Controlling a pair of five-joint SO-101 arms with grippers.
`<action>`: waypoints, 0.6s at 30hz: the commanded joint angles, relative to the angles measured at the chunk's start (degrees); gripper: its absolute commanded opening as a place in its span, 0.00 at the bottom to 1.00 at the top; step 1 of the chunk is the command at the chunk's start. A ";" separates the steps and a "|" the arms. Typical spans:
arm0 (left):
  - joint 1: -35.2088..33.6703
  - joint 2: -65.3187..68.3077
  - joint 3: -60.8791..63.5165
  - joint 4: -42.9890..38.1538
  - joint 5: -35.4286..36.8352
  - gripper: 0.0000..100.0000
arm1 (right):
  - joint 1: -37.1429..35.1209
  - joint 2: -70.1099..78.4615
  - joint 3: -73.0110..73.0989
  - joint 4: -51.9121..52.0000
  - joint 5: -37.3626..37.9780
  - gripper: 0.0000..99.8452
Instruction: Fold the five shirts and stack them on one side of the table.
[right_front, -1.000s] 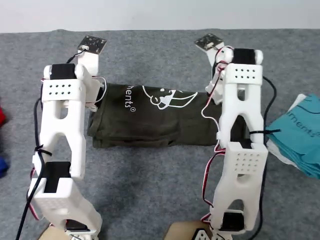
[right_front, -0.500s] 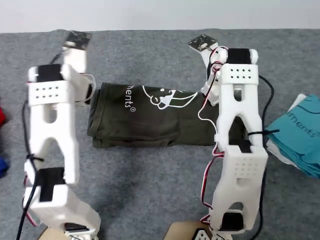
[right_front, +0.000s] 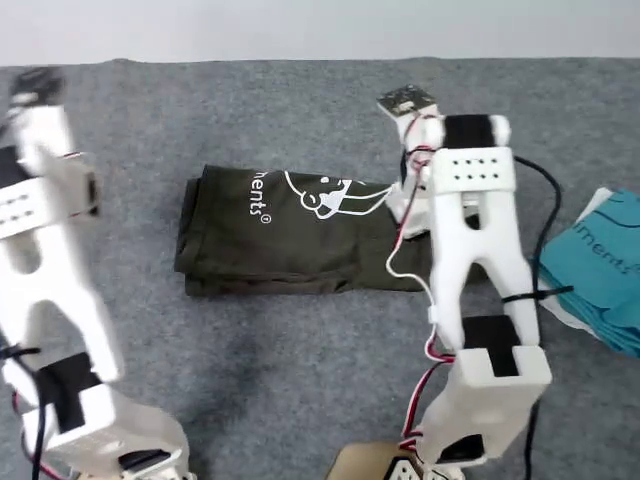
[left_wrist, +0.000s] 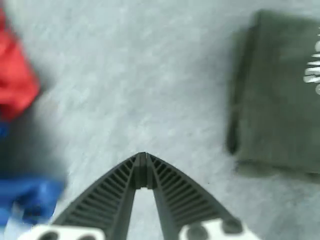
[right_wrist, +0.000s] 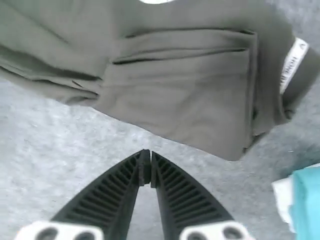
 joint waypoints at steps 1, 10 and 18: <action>-9.32 -3.52 -0.57 4.13 -0.35 0.00 | -5.14 -0.66 0.00 -5.41 -12.75 0.01; -25.49 -3.52 -0.57 5.19 -7.30 0.00 | -18.51 7.16 -0.09 -25.80 -18.37 0.02; -31.91 -3.52 -0.57 5.19 -9.67 0.00 | -28.62 11.03 -0.79 -30.29 -29.19 0.04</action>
